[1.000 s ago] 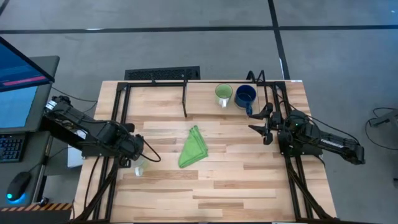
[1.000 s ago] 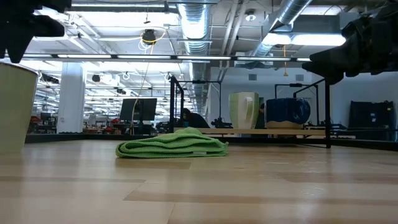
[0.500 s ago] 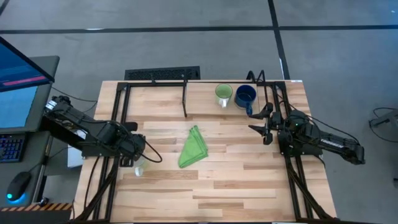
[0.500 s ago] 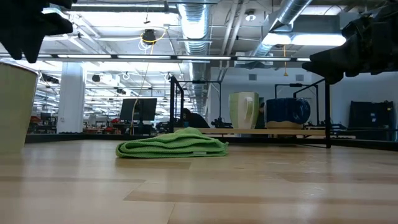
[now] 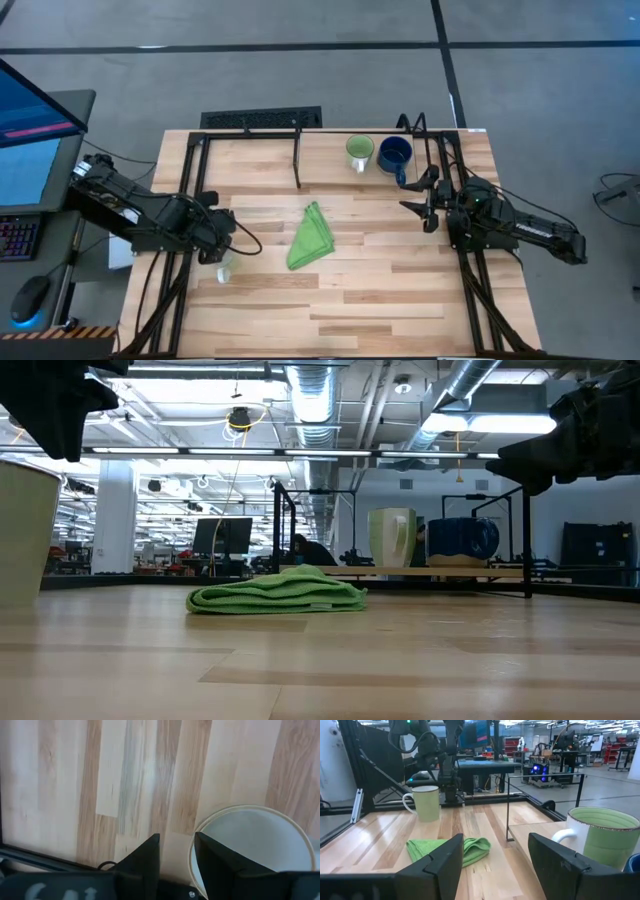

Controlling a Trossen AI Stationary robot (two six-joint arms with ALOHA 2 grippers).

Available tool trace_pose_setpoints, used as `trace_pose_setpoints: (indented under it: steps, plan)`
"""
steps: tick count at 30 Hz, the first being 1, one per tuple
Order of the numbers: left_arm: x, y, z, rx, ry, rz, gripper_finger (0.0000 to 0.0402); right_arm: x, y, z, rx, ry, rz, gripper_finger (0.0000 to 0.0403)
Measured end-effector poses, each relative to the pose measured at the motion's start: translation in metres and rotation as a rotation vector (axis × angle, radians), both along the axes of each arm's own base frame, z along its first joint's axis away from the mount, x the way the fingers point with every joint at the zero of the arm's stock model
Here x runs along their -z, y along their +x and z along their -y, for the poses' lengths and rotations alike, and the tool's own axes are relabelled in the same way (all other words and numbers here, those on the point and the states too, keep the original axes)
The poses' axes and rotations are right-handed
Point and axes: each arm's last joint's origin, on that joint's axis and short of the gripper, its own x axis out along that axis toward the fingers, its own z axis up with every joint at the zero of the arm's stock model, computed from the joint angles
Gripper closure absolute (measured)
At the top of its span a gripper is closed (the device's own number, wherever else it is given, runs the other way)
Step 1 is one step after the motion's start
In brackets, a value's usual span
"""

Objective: Stack small to large cups/mugs on shelf
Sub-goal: Put the light green mug on the shelf

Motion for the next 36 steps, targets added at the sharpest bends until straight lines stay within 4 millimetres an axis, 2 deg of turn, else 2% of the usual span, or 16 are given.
trace_pose_setpoints:
  steps: [5,13,19,36]
  plan:
    - [0.0000,0.0000,0.0000,-0.009,-0.002,0.002,0.0284,0.0000,0.0000,0.0000,0.000,0.000,0.000,0.0157]
    - [0.0003,-0.0004,0.0007,0.018,-0.020,-0.016,0.0251,0.0000,0.0000,0.0000,0.000,0.000,0.000,0.0157]
    - [0.0002,-0.0003,0.0005,-0.056,-0.031,0.002,0.0250,0.0000,0.0000,0.0000,0.000,-0.001,0.000,0.0157]
    - [0.0004,-0.0005,0.0010,-0.064,-0.051,-0.005,0.0250,0.0000,0.0000,0.0000,0.000,-0.002,0.000,0.0157]
